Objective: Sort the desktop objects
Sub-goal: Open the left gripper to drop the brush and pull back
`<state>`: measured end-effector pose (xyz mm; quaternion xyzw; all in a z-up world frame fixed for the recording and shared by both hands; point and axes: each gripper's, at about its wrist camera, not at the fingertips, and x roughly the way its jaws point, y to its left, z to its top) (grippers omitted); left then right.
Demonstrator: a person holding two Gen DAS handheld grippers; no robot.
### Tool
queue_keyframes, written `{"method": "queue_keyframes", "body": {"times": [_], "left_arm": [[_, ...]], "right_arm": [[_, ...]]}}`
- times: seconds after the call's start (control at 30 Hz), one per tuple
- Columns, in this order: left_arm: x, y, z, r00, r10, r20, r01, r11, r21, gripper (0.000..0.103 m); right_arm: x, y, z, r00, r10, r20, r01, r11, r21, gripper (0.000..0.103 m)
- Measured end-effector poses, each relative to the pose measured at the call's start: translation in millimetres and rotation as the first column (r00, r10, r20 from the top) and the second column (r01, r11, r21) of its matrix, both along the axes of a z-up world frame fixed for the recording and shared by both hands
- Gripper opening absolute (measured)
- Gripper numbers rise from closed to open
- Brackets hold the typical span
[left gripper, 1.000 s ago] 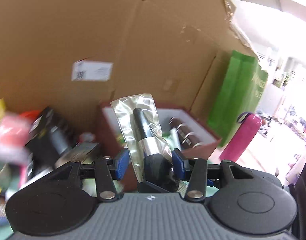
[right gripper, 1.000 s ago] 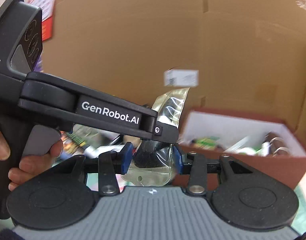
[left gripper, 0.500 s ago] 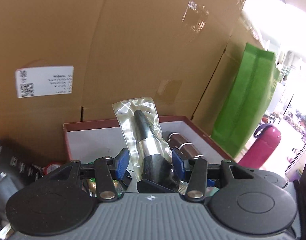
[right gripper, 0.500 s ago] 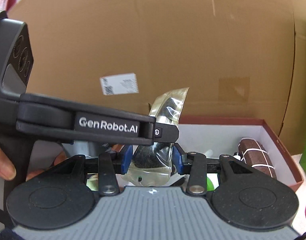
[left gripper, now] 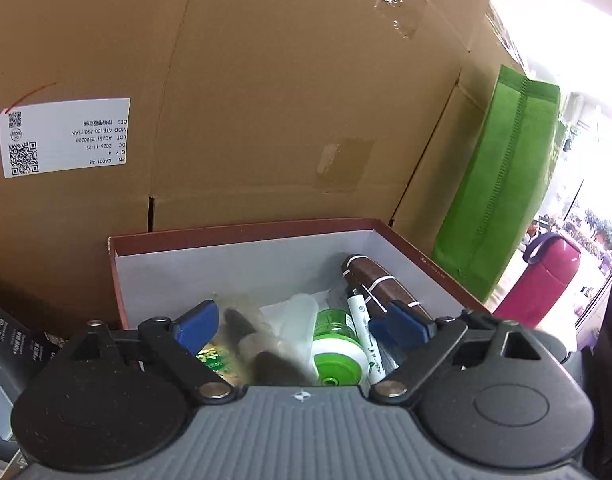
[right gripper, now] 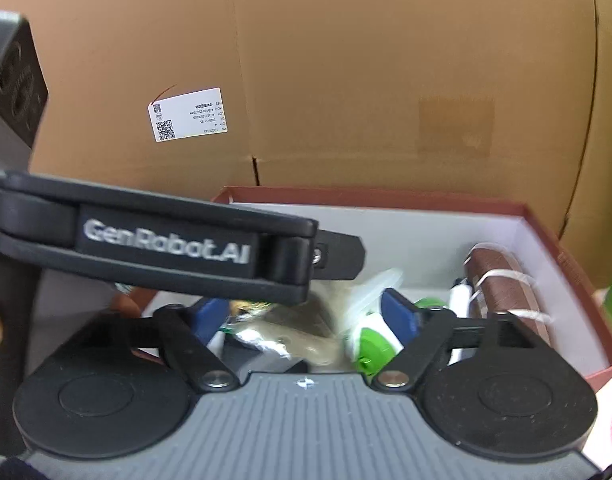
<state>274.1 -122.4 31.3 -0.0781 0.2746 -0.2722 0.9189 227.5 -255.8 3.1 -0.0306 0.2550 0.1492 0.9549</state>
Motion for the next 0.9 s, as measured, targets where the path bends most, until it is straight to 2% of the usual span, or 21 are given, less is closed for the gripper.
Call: {"method": "queue_keyframes", "body": {"times": [0.17, 0.3, 0.6, 0.9], "left_arm": [[0, 0, -1, 0.999, 0.014, -0.031, -0.013, 1.0, 0.017, 0.094], [-6, 0, -2, 0.999, 0.026, -0.019, -0.025, 0.999, 0.034, 0.094], [-31, -2, 8, 0.999, 0.03, 0.013, -0.031, 0.996, 0.079, 0.094], [-70, -1, 17, 0.997, 0.065, 0.048, -0.07, 0.991, 0.114, 0.094]], "right_arm": [[-4, 4, 1, 1.0, -0.02, 0.006, 0.02, 0.999, -0.026, 0.087], [-11, 6, 3, 0.999, -0.033, 0.019, 0.034, 0.998, -0.051, 0.091], [-28, 8, 14, 0.997, -0.076, 0.033, 0.079, 0.994, -0.077, 0.091], [-61, 20, 22, 0.994, -0.072, 0.079, 0.082, 0.987, -0.135, 0.092]]}}
